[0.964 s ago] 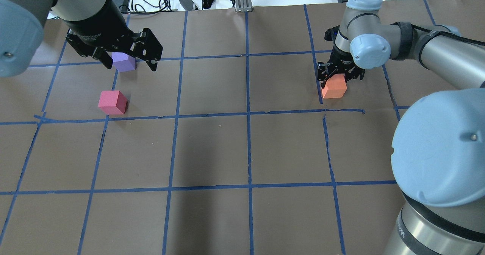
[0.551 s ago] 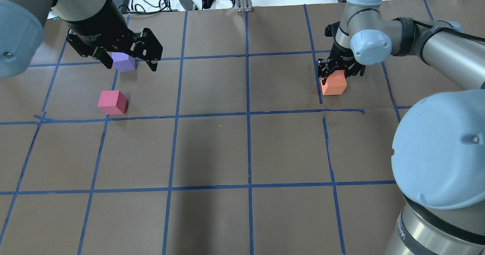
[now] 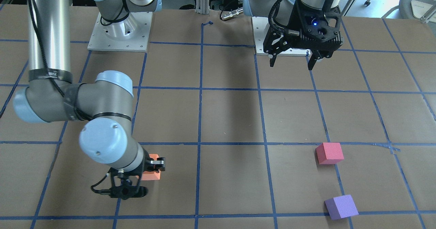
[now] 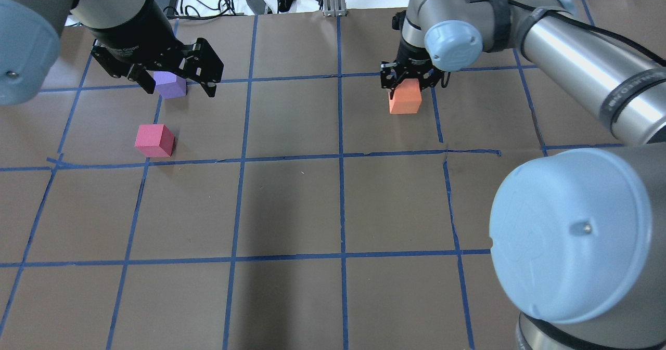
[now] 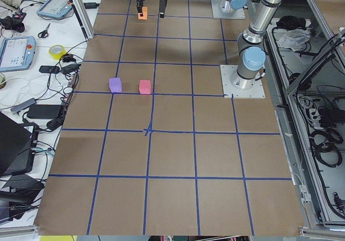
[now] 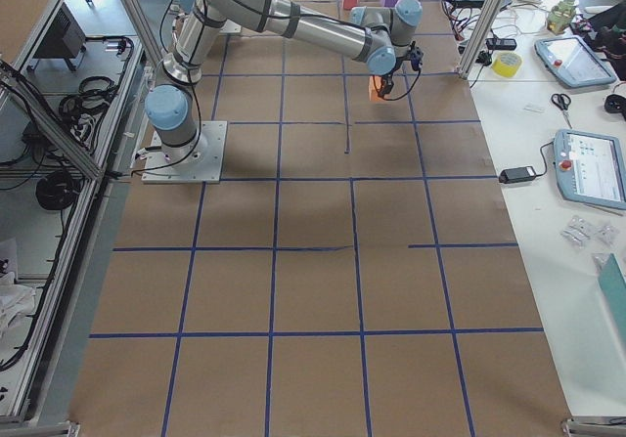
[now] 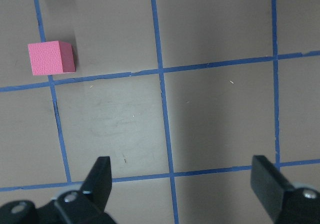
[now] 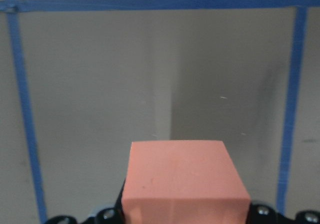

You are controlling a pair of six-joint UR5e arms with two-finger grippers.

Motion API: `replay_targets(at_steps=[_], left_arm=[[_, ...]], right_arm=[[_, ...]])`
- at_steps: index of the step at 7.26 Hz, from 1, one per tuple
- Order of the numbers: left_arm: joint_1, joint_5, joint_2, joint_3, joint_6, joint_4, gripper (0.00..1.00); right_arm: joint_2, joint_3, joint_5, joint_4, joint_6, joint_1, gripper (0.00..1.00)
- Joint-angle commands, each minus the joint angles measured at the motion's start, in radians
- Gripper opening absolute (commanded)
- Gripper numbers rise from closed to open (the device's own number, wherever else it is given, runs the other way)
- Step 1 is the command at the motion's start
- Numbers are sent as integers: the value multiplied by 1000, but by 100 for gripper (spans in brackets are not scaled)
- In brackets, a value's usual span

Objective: Arrange blocks in a line
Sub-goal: 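Carry the orange cube with the right gripper toward the table center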

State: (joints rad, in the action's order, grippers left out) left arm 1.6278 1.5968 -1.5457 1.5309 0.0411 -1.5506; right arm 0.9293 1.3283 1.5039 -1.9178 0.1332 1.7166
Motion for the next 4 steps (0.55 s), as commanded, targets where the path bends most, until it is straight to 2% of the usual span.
replay_targets(at_steps=[1,2,4], left_arm=[[-3,0,-1,-2,5,0,100],[-3,0,-1,-2,16,1,100],[-23,0,-1,-2,29,1,100]], right_arm=[[-100,-124,-7,-1,121,144,46],[-121,-141,-7,-12,182,205,46],[-145,-130,-2,-12,207,235,46]])
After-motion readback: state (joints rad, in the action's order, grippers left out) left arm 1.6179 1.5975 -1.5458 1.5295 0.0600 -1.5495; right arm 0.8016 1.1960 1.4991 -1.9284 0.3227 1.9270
